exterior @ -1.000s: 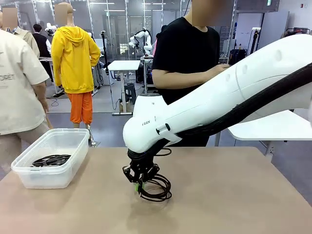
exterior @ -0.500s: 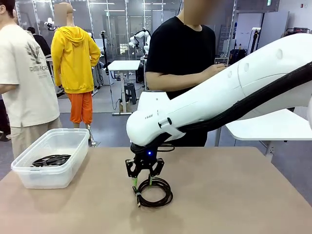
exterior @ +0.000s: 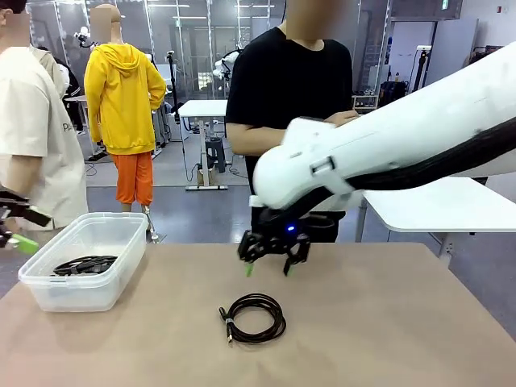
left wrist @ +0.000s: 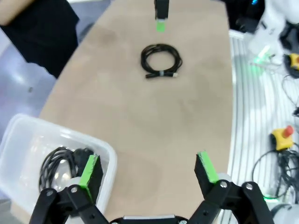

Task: Organize and store the cables.
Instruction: Place the USB Extension Cable into the Organizing box.

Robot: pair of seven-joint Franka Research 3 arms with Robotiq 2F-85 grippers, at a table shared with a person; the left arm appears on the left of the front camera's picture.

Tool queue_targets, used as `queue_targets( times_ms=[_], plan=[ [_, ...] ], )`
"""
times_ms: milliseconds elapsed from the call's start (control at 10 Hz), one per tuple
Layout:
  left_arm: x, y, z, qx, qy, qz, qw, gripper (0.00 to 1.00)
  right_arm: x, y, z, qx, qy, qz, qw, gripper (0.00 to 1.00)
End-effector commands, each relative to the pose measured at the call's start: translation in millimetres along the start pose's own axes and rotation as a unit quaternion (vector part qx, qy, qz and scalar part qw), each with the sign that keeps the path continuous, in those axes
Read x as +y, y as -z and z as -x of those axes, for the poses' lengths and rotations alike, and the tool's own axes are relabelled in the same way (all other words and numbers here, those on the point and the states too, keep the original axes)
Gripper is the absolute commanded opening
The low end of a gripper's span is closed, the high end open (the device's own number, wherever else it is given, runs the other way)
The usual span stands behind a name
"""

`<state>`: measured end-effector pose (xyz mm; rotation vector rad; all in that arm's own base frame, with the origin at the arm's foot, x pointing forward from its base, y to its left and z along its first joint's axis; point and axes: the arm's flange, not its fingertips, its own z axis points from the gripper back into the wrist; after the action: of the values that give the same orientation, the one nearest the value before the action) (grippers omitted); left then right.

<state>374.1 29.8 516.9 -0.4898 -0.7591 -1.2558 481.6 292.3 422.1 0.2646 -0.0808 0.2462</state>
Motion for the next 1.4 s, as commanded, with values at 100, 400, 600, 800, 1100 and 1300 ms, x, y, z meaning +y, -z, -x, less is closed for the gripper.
queue_targets(
  times_ms=[100, 400, 600, 800, 1100, 1300],
  plan=[
    [16.5, 56.2, -53.8, 0.049, -0.038, 0.029, 0.998, 1.00, -85.7, -64.0, 57.2, -0.047, -0.072, -0.045, 0.995, 1.00],
    [12.5, 125.3, -104.4, 0.094, -0.079, 0.033, 0.992, 1.00, -184.2, -114.4, 106.6, -0.084, -0.148, -0.083, 0.982, 1.00],
    [5.8, 182.8, -136.3, 0.134, -0.102, 0.028, 0.985, 1.00, -248.2, -137.2, 143.5, -0.115, -0.213, -0.118, 0.963, 1.00],
    [1.4, 231.2, -157.1, 0.167, -0.113, 0.024, 0.979, 1.00, -300.9, -150.3, 174.7, -0.159, -0.284, -0.126, 0.937, 1.00],
    [-4.8, 281.8, -177.8, 0.215, -0.120, 0.024, 0.969, 1.00, -355.1, -161.6, 213.7, -0.236, -0.343, -0.108, 0.903, 1.00],
    [-6.3, 303.5, -178.2, 0.251, -0.134, 0.014, 0.959, 1.00, -369.7, -162.1, 236.6, -0.252, -0.398, -0.100, 0.876, 1.00]
  ],
)
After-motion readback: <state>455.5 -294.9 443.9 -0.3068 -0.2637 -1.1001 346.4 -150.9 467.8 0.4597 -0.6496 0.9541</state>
